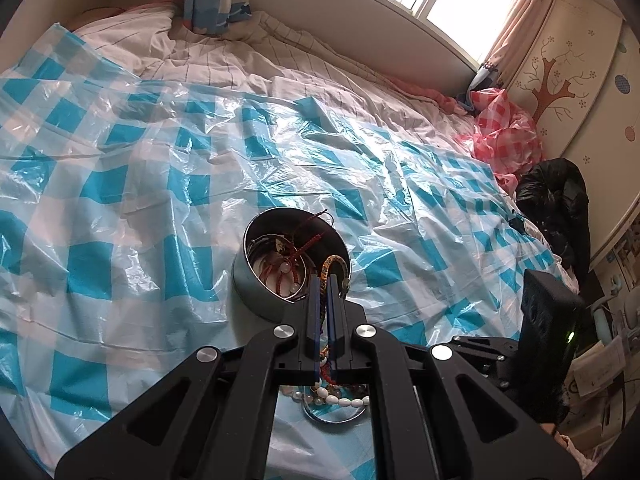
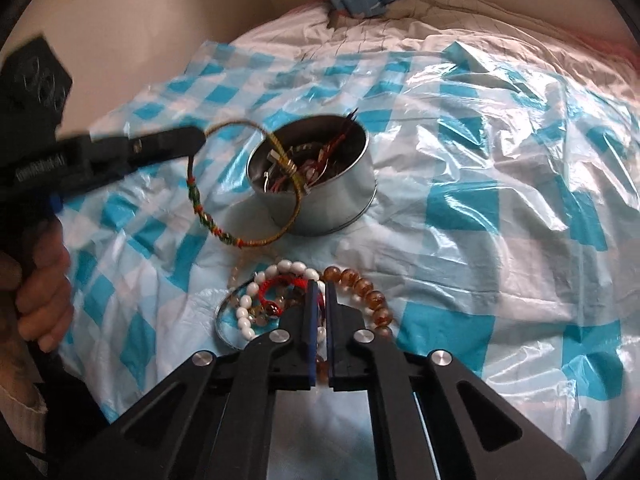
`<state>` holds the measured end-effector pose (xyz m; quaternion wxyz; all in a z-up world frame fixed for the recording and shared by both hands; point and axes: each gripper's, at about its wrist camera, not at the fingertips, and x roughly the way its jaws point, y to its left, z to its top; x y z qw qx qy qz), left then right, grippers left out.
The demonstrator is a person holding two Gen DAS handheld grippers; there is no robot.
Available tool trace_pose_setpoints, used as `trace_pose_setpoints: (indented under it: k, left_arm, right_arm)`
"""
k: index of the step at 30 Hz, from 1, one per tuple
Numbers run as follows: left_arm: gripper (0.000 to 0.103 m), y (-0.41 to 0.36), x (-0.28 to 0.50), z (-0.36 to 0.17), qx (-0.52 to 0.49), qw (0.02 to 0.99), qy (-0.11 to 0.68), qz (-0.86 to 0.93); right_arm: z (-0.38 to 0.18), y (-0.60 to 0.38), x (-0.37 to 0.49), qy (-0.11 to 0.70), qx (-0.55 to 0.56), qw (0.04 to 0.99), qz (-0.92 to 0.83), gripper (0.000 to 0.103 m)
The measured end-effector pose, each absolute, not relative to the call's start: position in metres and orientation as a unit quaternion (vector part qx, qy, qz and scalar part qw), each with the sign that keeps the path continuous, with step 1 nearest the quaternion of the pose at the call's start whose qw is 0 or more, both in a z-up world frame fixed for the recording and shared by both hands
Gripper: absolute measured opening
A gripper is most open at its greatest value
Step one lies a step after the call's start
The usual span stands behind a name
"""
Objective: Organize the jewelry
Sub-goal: 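Lift the gold bangle over the tin with the left tool while the right tool grasps the red string bracelet, then carry the red string bracelet over the tin with the right tool while the left tool holds the bangle there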
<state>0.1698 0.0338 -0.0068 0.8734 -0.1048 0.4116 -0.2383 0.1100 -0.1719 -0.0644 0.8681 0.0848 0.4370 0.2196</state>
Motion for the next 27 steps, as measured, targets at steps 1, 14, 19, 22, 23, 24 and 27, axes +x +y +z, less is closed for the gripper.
trace_pose_setpoints:
  k: [1,14,19,22,23,24,27]
  left_arm:
    - [0.003,0.034,0.17,-0.007,-0.105,0.873,0.412,-0.239]
    - [0.003,0.034,0.171,-0.007,-0.103,0.872,0.414,-0.239]
    - [0.003,0.034,0.171,-0.007,-0.104,0.872,0.414,-0.238]
    - [0.003,0.034,0.171,-0.007,-0.104,0.872,0.414,-0.238]
    - [0.003,0.034,0.171,-0.007,-0.104,0.872,0.414,-0.238]
    - [0.003,0.034,0.171,-0.007,-0.104,0.872,0.414,-0.238]
    - [0.003,0.033,0.171,-0.007,-0.104,0.872,0.414,-0.238]
  right_arm:
    - [-0.064,-0.174,0.11,0.436,0.093,0.868,0.22,0.004]
    - [-0.074,-0.15,0.114,0.457,0.037,0.86,0.226,0.052]
    - [-0.081,-0.151,0.113,0.471,0.039,0.849,0.235,0.017]
    - [-0.077,-0.155,0.109,0.462,0.052,0.852,0.24,0.012]
    - [-0.075,-0.158,0.108,0.458,0.064,0.853,0.242,0.012]
    - [-0.073,-0.161,0.108,0.455,0.074,0.853,0.245,0.011]
    - [-0.067,-0.176,0.108,0.439,0.122,0.853,0.255,0.009]
